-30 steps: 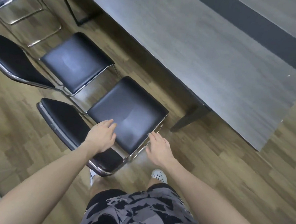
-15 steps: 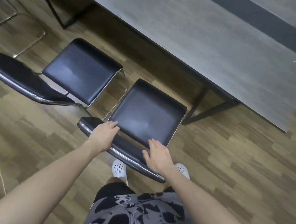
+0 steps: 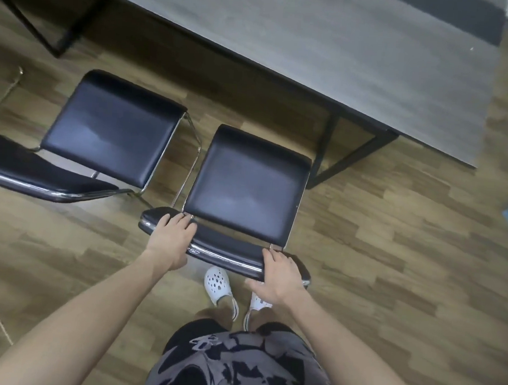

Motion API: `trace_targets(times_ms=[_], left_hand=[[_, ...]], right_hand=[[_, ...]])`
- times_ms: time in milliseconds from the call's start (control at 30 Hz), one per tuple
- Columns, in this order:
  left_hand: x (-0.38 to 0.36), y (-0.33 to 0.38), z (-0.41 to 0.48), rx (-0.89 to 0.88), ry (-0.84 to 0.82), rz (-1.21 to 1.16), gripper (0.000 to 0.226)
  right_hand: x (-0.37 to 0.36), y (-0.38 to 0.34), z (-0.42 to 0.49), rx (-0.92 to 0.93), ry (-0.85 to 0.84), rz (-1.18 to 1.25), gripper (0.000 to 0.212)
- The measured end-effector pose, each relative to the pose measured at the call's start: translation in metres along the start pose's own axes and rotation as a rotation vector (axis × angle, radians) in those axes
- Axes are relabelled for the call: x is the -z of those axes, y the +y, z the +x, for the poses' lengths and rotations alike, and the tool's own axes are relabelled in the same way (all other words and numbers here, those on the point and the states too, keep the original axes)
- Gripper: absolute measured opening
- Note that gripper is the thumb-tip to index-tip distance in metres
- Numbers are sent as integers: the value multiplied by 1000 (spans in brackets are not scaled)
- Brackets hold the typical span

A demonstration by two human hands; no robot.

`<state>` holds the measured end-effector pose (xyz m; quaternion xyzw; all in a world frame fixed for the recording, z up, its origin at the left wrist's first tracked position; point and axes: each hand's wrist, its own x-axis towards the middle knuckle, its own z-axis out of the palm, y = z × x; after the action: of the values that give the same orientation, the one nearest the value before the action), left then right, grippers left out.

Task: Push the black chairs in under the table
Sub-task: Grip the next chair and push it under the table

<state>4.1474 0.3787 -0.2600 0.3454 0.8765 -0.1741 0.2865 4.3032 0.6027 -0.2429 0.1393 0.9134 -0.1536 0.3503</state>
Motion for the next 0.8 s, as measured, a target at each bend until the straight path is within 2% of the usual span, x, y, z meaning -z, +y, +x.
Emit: trace_targets(times_ms=[267,433,667,800], left_hand=[[-3,6,4,63,50,-13,90],[-6,7,7,91,92,-48,81],[-7,-3,9,11,117,-36,74],[-8,-6,8,-31,113,-74,71]], right_hand=[[-14,28,-5,21,106,-14,87],[-19,41,-2,58,122,-25,86],[-23,37,-3,22,162,-17,77],[-24,26,1,-64,166,-21,65]])
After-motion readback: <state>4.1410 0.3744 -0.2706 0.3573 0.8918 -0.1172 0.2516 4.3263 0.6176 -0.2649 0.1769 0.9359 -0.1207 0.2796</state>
